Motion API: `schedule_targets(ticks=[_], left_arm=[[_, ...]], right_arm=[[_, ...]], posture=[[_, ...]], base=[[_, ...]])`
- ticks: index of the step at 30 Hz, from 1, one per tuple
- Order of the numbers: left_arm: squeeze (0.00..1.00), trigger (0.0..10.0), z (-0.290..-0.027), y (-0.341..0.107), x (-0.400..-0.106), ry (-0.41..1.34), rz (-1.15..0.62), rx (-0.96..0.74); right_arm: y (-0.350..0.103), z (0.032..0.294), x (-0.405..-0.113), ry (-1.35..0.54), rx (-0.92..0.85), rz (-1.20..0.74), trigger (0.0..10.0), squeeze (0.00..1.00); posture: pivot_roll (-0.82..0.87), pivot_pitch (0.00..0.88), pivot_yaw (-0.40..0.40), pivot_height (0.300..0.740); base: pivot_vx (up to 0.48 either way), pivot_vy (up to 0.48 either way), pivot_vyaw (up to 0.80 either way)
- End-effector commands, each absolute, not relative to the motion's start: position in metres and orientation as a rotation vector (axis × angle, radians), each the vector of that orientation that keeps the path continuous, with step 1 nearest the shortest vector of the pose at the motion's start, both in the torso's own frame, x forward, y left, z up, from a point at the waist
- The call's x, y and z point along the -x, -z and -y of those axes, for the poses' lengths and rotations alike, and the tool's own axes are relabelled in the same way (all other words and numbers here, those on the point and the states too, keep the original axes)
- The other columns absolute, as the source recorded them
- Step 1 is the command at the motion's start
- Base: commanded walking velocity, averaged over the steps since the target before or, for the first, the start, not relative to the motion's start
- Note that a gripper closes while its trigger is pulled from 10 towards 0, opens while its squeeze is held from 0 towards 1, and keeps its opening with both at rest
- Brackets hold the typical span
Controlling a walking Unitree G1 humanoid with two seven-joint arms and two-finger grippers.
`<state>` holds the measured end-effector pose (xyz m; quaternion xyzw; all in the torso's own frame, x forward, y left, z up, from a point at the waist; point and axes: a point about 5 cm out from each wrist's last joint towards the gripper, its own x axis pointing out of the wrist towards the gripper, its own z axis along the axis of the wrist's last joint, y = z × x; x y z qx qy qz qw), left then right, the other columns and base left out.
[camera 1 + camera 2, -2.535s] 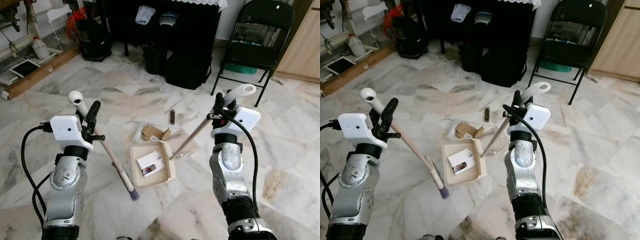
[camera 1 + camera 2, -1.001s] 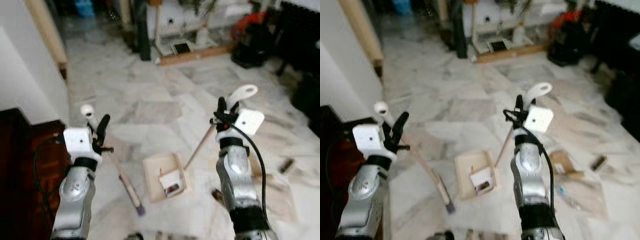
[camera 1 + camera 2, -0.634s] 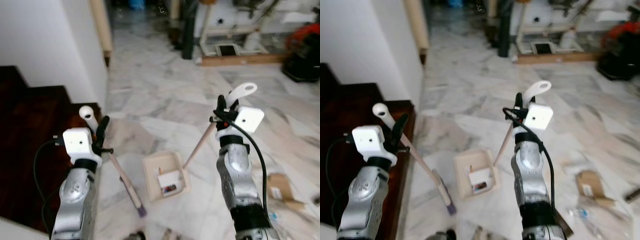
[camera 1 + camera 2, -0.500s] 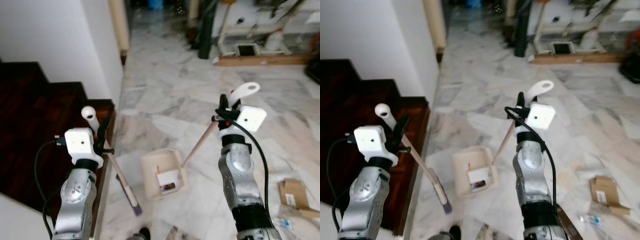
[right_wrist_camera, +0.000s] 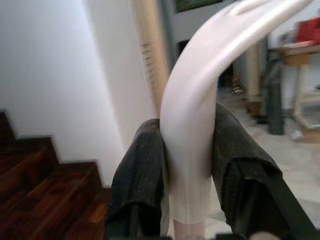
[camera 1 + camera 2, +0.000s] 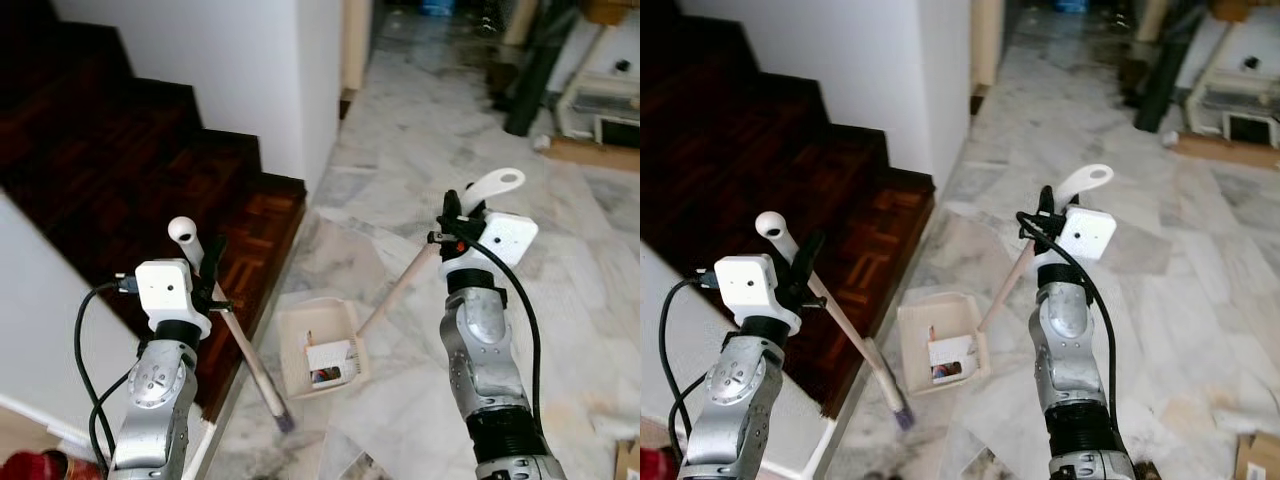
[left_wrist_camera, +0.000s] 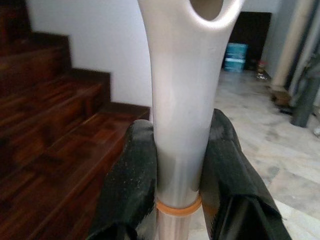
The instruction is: Sweep floor
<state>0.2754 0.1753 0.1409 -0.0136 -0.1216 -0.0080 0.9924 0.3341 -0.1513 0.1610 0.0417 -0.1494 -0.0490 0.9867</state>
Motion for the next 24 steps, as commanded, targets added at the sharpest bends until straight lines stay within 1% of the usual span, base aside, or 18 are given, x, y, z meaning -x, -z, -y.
schedule_targets(ticks=[1,8,14,24], left_arm=[[0.0,10.0,-0.1766,-0.1484,-0.2753,0.012,0.273,0.0],[0.0,10.0,-0.1733,-0.1466,-0.2745,0.026,0.265,-0.016],[0.0,10.0,-0.1715,-0.1469,-0.2744,0.026,0.267,-0.015],[0.0,10.0,-0.1716,-0.1477,-0.2755,0.024,0.268,-0.01]], right_arm=[[-0.1711,0.1503,-0.3351,0.09,-0.087,0.345,10.0,0.0],[-0.1704,0.15,-0.3358,0.081,-0.087,0.337,10.0,0.0],[-0.1706,0.149,-0.3367,0.076,-0.085,0.335,10.0,0.0],[-0.1721,0.1494,-0.3387,0.072,-0.082,0.332,10.0,0.0]], posture=[[-0.04,0.103,0.0,0.74],[-0.04,0.089,-0.007,0.74],[-0.04,0.082,-0.009,0.74],[-0.04,0.104,-0.015,0.74]], base=[[0.0,0.0,0.0],[0.0,0.0,0.0],[0.0,-0.28,0.0],[0.0,-0.305,0.0]])
